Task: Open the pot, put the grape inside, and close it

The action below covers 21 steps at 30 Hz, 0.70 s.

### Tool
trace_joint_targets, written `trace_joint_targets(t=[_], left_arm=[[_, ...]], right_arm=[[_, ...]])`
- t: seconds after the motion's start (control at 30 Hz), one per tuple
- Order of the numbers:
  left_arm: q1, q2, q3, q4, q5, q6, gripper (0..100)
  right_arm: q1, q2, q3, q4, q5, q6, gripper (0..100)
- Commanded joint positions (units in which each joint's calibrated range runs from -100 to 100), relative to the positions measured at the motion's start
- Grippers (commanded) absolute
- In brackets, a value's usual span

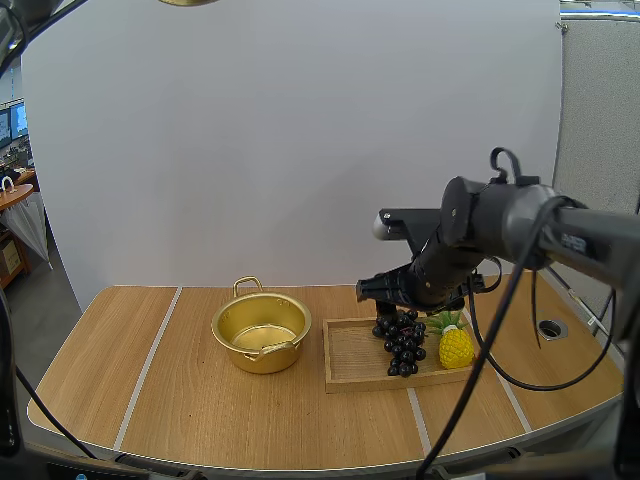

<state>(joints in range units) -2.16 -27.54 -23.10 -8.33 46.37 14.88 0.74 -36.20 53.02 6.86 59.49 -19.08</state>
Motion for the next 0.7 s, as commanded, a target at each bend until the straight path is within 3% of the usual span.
trace_joint_targets(t=[0.0,0.67], left_arm=[[0.00,-0.56,-0.58,0.28,-6.50,-0.86,0],[0.00,-0.56,-0.58,0.28,-7.08,-0.86,0]], right_arm=[[-0.22,0.13,-0.52,-0.76,-4.37,0.47,100],[-0.95,17.51,-9.07,-1.13,-5.05,3.30,100]])
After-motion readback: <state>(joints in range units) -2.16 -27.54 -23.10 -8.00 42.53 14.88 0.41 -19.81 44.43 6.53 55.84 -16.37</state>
